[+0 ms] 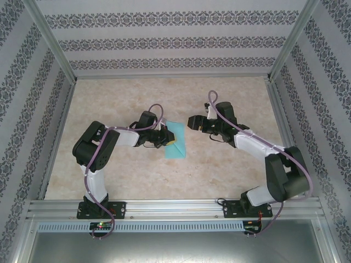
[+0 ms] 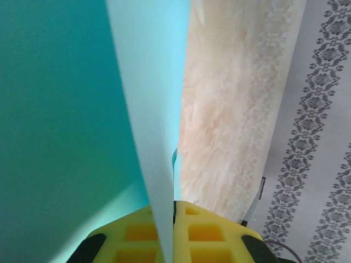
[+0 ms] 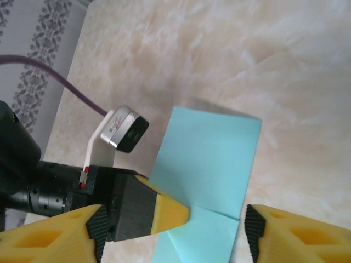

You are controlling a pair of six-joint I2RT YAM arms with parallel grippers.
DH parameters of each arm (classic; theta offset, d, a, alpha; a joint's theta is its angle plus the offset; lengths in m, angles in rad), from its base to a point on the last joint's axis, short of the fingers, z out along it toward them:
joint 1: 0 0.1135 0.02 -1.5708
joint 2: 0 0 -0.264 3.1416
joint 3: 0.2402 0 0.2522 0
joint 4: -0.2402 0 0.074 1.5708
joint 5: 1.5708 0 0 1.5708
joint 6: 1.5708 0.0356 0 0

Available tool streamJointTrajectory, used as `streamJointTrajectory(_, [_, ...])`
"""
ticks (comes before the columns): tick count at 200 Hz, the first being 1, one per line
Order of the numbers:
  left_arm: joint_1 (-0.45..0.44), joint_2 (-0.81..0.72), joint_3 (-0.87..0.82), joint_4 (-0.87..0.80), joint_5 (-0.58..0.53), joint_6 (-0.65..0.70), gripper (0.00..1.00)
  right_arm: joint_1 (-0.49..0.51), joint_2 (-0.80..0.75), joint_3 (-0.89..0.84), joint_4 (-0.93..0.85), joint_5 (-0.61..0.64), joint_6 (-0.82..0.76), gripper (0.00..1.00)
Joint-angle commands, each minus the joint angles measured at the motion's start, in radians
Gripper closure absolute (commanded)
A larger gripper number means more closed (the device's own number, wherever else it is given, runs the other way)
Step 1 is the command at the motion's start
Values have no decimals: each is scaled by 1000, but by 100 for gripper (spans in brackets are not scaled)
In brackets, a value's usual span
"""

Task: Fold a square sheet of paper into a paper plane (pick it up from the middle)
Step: Turn over the paper at the center of the table.

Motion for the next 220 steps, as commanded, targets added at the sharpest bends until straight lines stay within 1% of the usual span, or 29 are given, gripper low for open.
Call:
streamJointTrajectory(1, [-11,-49,53,-142,-43,146,94,-10,-83,-39,-40,162,51,25])
streamJointTrajectory(20, [-12,-113,108,-335,-99,233,95,-11,-165,-96,-8,288,90,13])
streamJointTrajectory(39, [-12,-173,199,-585,-186,336,95,-16,-234,-143,18,377,106,6])
streamJointTrajectory(54, [-13,-210,287,-773,-266,412,95,-22,-267,-145,-11,436,98,4])
streamJointTrajectory(59, [-12,-220,320,-826,-295,440,95,-28,-273,-140,-28,444,93,2])
streamJointTrajectory(79, [-17,-237,447,-1018,-429,527,95,-59,-284,-117,-75,424,62,2])
streamJointTrajectory(95, [-33,-230,534,-1138,-590,587,95,-81,-284,-116,-69,388,41,2])
streamJointTrajectory(109, [-55,-207,610,-1225,-743,625,95,-88,-288,-130,-46,388,23,2])
streamJointTrajectory(144, [-123,-104,742,-1362,-1147,638,95,-95,-303,-146,-54,417,14,2])
streamJointTrajectory(161, [-152,-26,783,-1407,-1287,624,95,-99,-301,-137,-90,436,8,2])
streamJointTrajectory(181, [-186,60,805,-1408,-1370,616,95,-101,-302,-141,-117,454,16,2])
streamJointTrajectory(199, [-228,139,817,-1353,-1370,605,95,-107,-310,-154,-123,459,38,2])
streamJointTrajectory(211, [-262,210,855,-1346,-1396,588,95,-108,-316,-159,-123,460,51,2])
streamJointTrajectory(220, [-283,264,896,-1369,-1443,567,95,-108,-322,-160,-125,462,55,2])
